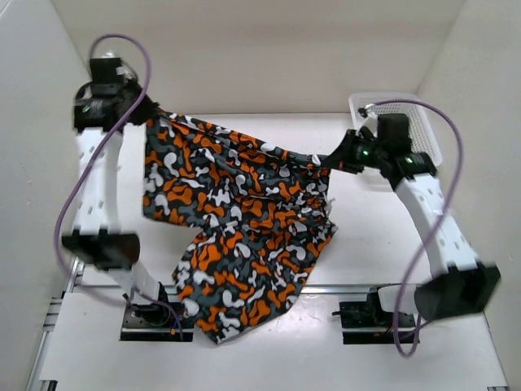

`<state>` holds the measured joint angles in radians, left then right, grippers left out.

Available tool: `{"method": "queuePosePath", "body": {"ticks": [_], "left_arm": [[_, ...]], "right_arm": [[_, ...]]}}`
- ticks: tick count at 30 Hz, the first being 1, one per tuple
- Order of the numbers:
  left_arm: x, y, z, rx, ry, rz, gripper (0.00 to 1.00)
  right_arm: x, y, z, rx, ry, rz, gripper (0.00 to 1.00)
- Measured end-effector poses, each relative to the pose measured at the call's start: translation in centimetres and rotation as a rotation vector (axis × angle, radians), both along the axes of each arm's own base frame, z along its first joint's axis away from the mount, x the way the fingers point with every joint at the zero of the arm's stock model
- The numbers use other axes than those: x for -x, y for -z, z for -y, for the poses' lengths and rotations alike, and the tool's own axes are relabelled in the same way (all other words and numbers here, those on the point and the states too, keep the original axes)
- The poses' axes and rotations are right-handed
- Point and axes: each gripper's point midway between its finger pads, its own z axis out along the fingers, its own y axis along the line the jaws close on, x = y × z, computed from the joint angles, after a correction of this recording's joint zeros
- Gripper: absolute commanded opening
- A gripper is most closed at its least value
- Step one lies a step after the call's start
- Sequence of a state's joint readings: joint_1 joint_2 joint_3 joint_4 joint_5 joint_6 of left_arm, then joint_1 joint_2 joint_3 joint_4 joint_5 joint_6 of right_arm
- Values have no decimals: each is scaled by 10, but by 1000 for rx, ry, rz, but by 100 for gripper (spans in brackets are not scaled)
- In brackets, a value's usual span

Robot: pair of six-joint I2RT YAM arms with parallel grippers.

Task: Fold and stack the shorts
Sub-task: Flatten the shorts out

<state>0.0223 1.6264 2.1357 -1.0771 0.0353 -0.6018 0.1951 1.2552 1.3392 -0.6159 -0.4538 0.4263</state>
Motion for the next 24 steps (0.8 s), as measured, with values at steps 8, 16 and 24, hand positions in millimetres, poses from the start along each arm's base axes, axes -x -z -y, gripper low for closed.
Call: {"method": "queuePosePath", "body": {"ticks": [8,16,24], "left_arm": [[-96,137,-6,-19,29,-290,10],[-124,130,-15,-23,34,-236,10],[-50,128,-13,-32,46,-302,10]], "right_arm": [[-102,109,-6,101,75,-224,0],[-163,128,-17,68,104,-242,0],[-147,117,-10,64,116,-236,0]]}}
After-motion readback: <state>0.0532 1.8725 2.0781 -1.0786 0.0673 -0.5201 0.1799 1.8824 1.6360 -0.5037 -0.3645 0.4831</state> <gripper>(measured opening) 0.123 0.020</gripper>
